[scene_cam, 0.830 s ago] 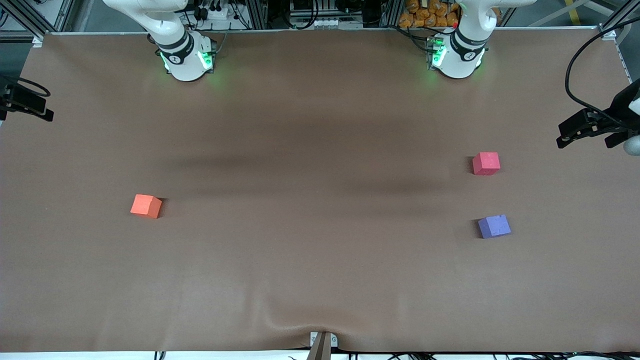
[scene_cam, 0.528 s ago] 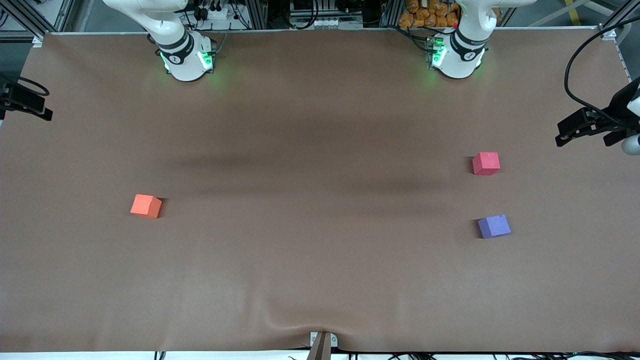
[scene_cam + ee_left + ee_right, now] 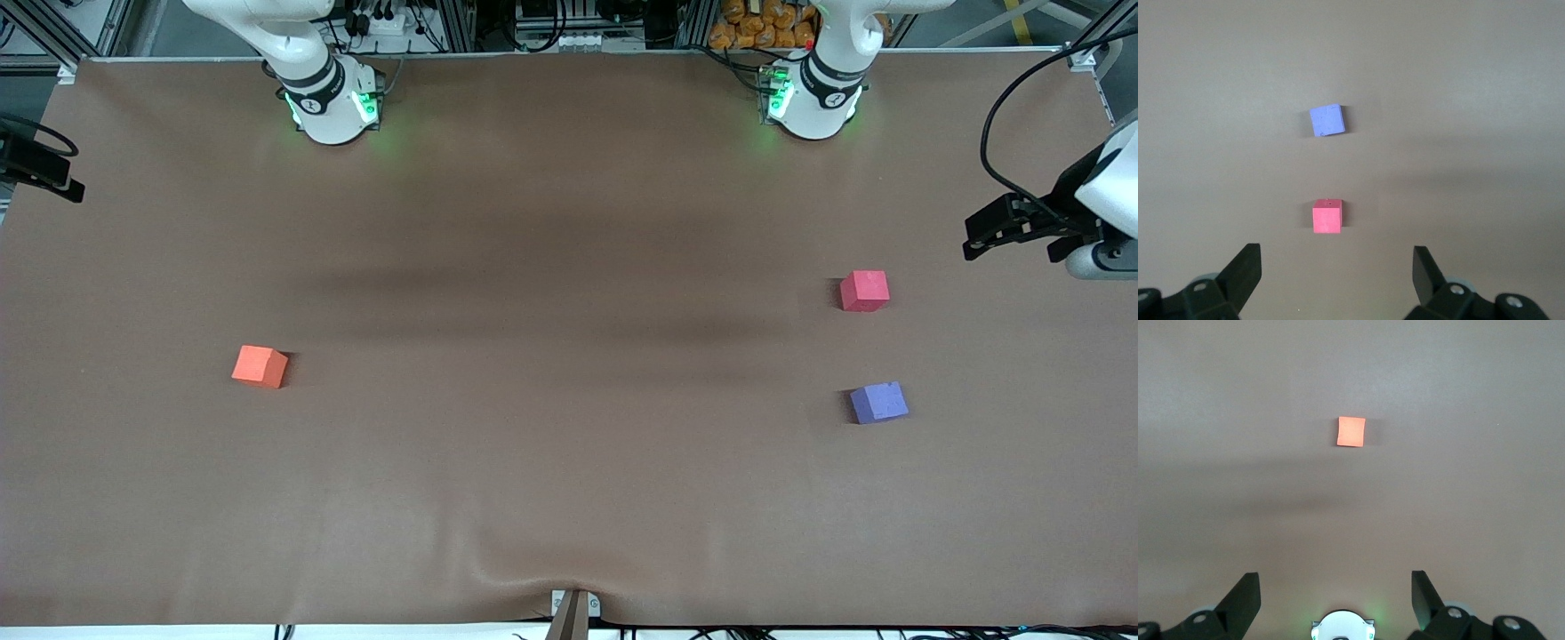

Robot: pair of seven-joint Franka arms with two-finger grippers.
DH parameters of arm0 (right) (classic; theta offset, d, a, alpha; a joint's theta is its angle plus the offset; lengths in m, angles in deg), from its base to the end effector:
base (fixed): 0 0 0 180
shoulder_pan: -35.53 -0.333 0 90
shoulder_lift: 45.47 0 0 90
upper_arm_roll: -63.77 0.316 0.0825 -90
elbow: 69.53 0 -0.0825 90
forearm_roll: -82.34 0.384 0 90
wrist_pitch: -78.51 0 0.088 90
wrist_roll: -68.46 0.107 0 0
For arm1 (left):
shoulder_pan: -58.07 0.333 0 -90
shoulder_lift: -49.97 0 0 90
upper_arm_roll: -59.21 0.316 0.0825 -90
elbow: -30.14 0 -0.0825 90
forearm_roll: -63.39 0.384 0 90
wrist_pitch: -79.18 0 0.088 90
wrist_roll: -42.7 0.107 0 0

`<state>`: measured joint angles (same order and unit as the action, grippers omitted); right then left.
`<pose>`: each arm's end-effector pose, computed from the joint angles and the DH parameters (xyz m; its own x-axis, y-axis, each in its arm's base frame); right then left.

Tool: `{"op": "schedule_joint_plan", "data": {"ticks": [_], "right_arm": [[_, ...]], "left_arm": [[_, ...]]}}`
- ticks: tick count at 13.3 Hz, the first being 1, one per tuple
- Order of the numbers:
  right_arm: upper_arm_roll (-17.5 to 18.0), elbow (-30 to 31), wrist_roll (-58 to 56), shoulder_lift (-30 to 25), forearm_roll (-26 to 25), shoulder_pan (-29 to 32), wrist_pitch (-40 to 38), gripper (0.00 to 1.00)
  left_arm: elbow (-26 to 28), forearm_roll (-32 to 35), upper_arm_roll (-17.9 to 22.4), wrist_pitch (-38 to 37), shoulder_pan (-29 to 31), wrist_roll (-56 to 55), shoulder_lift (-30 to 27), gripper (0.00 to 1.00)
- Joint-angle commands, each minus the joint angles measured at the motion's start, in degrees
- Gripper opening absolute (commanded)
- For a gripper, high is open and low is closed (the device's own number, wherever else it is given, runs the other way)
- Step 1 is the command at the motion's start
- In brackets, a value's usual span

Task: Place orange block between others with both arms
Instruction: 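Reach the right gripper toward the orange cube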

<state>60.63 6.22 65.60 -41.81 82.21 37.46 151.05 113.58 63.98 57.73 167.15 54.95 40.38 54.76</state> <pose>0.5373 -0.0467 0.6780 0.9921 -0.0389 -0.1197 -0.0392 -0.9992 -0.0002 0.5757 -0.0445 0.6279 0.9992 -0.0393 -0.0042 -0.0394 -0.9992 -0.0083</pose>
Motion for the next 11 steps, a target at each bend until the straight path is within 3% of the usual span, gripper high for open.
{"op": "schedule_joint_plan", "data": {"ticks": [1,7,11], "right_arm": [[0.59,-0.17,-0.66,1.34,-0.75,0.62,-0.03,1.0],[0.68,-0.52,-0.75,7.67,-1.01,0.53,4.87,1.0],[0.51,-0.43,-0.57,14.95,-1.02,1.67,8.22,1.0]], "left_arm": [[-0.12,0.46,-0.45,-0.78,0.4,-0.76,0.05,1.0],[-0.47,0.46,-0.27,-0.78,1.1,-0.59,0.22,1.0],[-0.56,0.55,-0.27,-0.7,1.02,-0.5,0.22,1.0]]}}
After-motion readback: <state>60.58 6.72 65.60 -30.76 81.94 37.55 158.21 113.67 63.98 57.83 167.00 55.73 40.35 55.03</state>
